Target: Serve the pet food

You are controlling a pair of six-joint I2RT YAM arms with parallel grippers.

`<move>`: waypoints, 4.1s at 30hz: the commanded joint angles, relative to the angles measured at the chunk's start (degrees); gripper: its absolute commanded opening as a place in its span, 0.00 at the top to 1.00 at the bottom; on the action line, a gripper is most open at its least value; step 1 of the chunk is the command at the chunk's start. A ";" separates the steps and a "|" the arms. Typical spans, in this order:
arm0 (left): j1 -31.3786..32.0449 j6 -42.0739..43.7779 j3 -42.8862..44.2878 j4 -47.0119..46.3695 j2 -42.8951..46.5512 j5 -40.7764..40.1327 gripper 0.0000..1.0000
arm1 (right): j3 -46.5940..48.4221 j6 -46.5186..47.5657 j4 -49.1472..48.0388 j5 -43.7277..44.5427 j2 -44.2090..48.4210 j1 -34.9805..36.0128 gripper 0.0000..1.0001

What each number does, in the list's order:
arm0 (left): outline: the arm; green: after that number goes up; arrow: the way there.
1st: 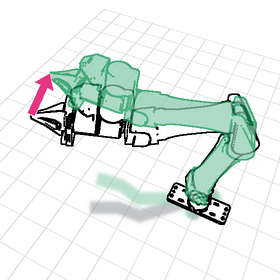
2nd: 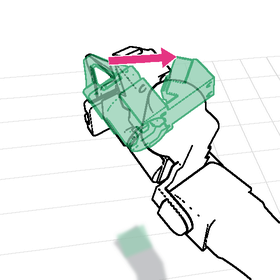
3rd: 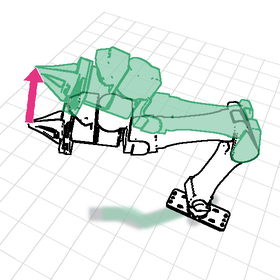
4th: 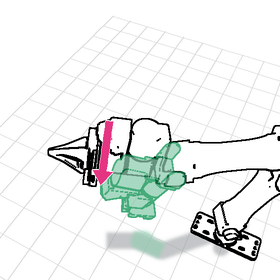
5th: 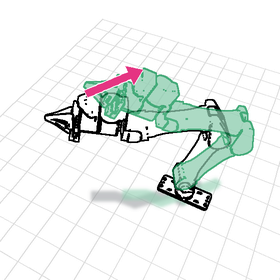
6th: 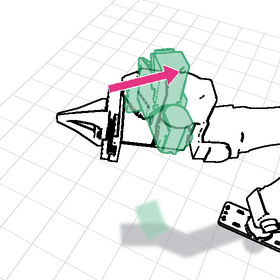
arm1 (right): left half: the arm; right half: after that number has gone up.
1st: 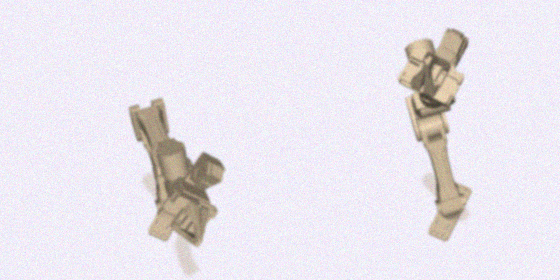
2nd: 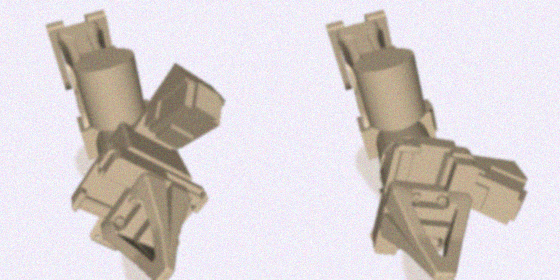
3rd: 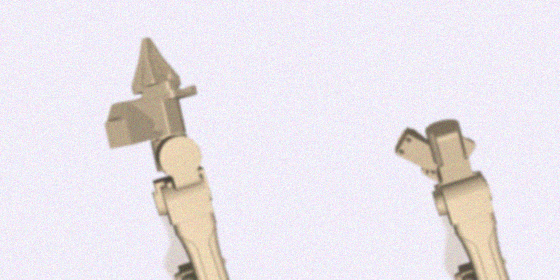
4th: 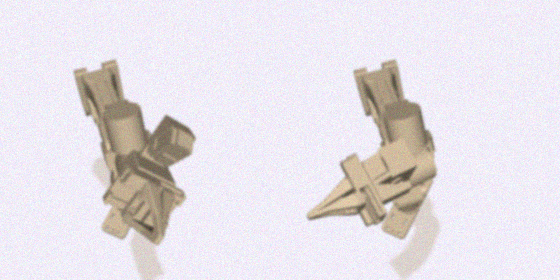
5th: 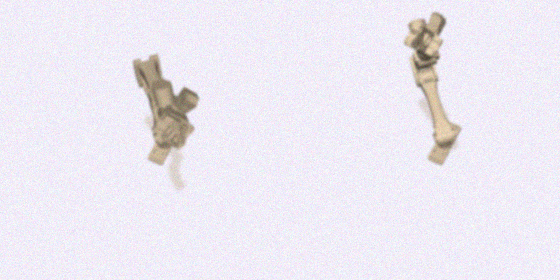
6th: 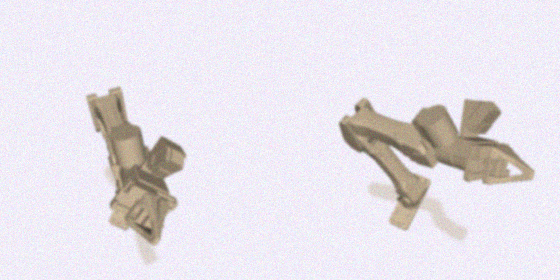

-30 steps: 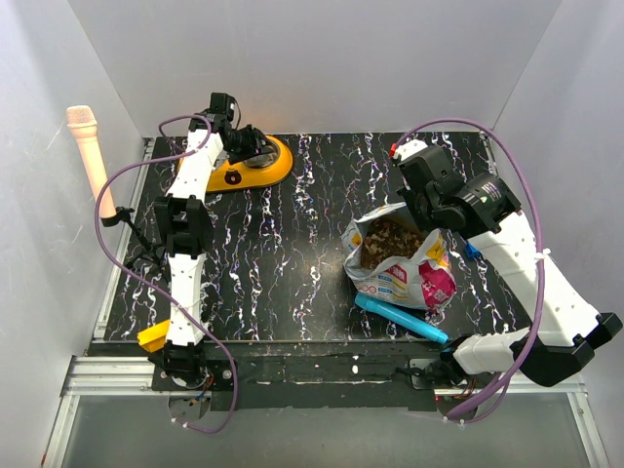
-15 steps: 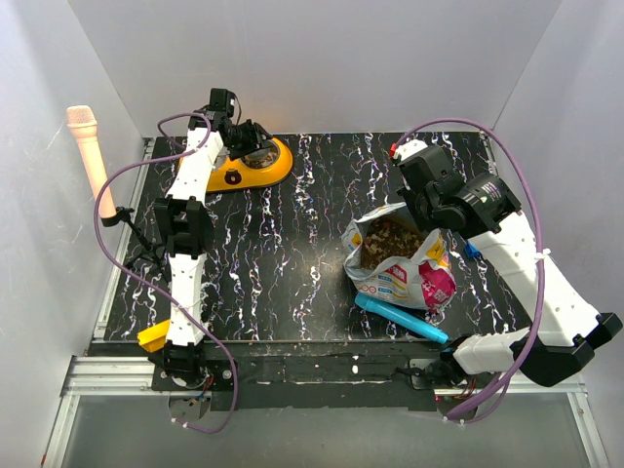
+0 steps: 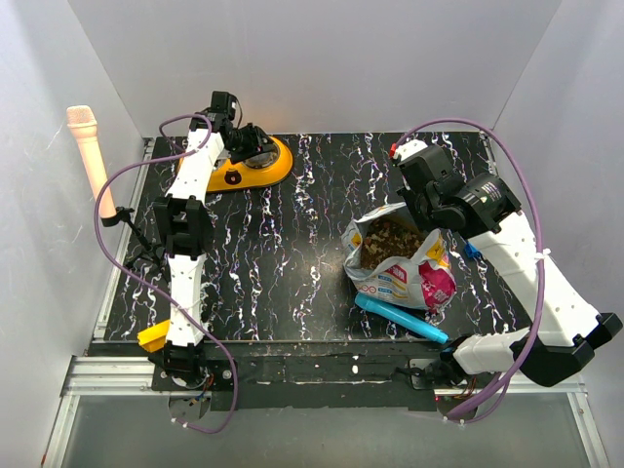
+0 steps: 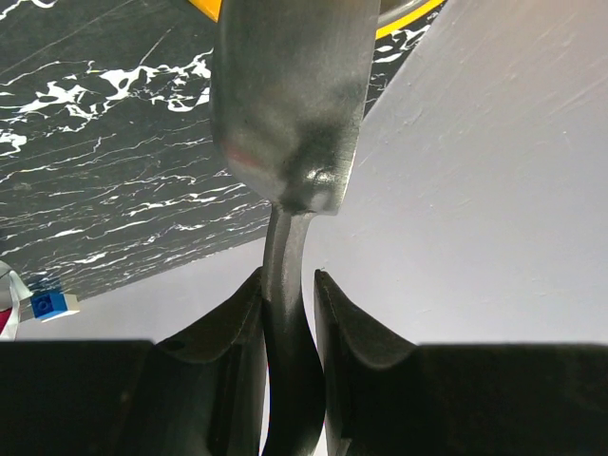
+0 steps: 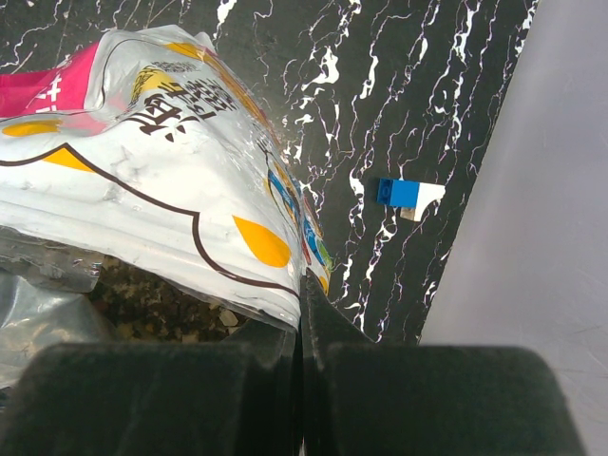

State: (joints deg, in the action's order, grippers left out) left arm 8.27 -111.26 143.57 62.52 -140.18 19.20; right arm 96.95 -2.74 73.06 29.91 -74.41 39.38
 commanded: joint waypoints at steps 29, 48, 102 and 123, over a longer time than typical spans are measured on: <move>1.13 17.11 -18.05 -13.64 21.25 1.45 1.00 | 5.62 0.11 -10.39 4.10 5.68 -0.26 0.99; 3.94 28.91 -58.12 -45.45 54.73 12.07 1.00 | 1.49 -0.51 -14.35 4.28 8.06 -0.26 0.99; 14.14 64.78 -62.53 10.18 74.53 35.82 1.00 | 17.66 -7.01 -20.58 -10.92 -9.35 1.32 0.99; 24.69 60.82 -47.60 5.77 54.41 12.55 1.00 | 20.65 -8.59 -18.92 -13.56 -11.19 3.08 0.99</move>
State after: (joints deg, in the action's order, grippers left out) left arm 33.12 -51.07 91.37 66.67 -82.56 42.24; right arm 111.53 -10.22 65.78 15.44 -91.00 41.80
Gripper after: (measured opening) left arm 0.216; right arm 0.023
